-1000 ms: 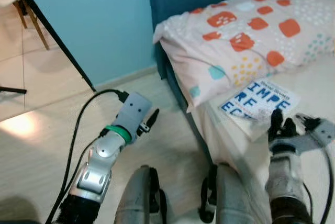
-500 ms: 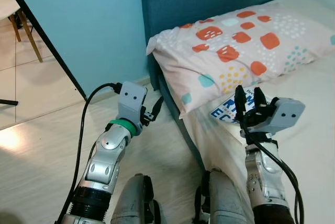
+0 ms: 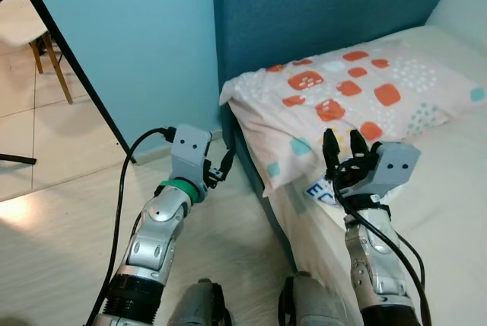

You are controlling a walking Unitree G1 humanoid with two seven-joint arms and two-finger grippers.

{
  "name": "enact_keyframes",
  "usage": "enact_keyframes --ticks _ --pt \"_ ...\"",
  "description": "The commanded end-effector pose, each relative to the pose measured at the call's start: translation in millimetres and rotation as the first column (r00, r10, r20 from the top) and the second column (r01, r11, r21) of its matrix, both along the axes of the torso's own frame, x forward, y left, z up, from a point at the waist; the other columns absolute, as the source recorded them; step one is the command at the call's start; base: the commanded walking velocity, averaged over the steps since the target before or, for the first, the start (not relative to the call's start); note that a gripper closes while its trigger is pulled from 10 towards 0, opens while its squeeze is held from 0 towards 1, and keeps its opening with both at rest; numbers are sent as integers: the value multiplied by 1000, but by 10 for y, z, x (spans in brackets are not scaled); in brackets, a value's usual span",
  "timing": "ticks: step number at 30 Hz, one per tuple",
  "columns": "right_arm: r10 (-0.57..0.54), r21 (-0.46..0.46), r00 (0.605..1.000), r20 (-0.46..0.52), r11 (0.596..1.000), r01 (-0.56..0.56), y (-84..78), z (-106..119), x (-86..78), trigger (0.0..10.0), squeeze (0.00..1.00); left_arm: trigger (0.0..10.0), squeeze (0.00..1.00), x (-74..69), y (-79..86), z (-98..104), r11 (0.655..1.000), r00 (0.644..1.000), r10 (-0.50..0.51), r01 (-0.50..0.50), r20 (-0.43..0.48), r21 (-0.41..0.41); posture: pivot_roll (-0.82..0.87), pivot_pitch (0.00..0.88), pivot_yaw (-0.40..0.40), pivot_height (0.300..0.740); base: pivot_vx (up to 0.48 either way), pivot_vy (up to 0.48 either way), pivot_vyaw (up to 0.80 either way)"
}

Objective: Clean up the room

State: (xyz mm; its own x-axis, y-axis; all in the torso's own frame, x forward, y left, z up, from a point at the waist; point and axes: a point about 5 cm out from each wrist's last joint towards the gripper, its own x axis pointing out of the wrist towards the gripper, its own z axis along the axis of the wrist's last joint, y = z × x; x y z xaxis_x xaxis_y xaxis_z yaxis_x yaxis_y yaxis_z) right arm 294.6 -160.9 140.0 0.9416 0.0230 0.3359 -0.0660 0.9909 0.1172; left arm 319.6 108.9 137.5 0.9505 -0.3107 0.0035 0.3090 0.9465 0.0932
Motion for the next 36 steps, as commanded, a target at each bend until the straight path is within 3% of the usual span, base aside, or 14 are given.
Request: enact_keyframes --ticks 1,7,36 --pt "-6 3 999 -39 1000 7 -3 -70 -28 10000 0 10000 0 -1 14 -61 1000 1000 12 -11 -20 14 -42 79 61 717 0 0 0" --pt "-24 7 998 -54 1000 25 -22 -84 -21 10000 0 10000 0 15 8 -66 1000 1000 17 -17 -21 17 -40 82 63 736 0 0 0" --pt "-26 52 994 -110 998 32 45 -201 19 10000 0 10000 0 -11 0 -105 999 999 30 -29 -37 30 -28 97 75 736 -33 0 0"
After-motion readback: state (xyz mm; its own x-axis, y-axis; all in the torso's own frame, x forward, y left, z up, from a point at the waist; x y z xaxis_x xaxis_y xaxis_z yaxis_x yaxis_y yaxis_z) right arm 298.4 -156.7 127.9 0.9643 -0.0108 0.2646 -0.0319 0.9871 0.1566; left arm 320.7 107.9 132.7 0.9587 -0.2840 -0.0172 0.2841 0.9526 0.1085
